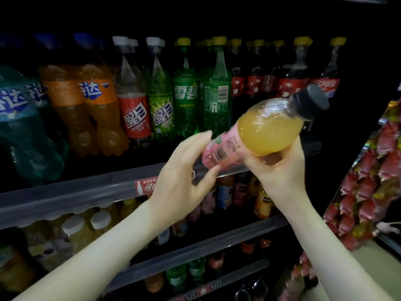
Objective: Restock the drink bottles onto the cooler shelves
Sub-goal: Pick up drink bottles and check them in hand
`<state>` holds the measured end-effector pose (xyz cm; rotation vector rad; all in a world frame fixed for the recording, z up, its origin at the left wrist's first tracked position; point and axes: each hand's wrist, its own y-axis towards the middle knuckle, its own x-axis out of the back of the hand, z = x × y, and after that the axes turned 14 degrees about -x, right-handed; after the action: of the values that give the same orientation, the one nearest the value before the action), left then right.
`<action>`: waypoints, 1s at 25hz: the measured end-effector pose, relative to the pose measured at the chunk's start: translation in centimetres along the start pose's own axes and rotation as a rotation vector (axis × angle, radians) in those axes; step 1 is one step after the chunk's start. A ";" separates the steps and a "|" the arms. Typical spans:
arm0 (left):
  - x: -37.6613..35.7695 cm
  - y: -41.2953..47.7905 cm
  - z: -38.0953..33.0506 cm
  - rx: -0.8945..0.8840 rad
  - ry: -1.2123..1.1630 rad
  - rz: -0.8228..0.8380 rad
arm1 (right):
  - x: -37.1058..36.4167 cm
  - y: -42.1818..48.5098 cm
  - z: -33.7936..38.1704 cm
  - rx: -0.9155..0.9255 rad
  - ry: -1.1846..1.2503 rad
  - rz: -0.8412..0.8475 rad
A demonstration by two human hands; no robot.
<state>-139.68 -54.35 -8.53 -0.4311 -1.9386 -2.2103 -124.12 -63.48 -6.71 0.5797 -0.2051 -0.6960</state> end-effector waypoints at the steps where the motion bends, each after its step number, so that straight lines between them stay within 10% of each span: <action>1: -0.1 -1.8 -0.5 -0.030 0.013 0.006 | 0.9 -0.9 -0.6 -0.052 0.017 -0.015; 12: -2.5 -18.9 2.1 0.278 0.485 0.924 | -0.5 -8.5 -15.5 -0.588 -0.224 0.207; 25: -1.6 -19.7 1.5 0.407 0.572 0.943 | -7.9 -4.9 -23.3 -0.712 -0.399 0.486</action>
<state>-144.18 -50.16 -27.39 -0.4471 -1.3798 -1.1423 -124.24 -51.25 -28.56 -0.2961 -0.4267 -0.3601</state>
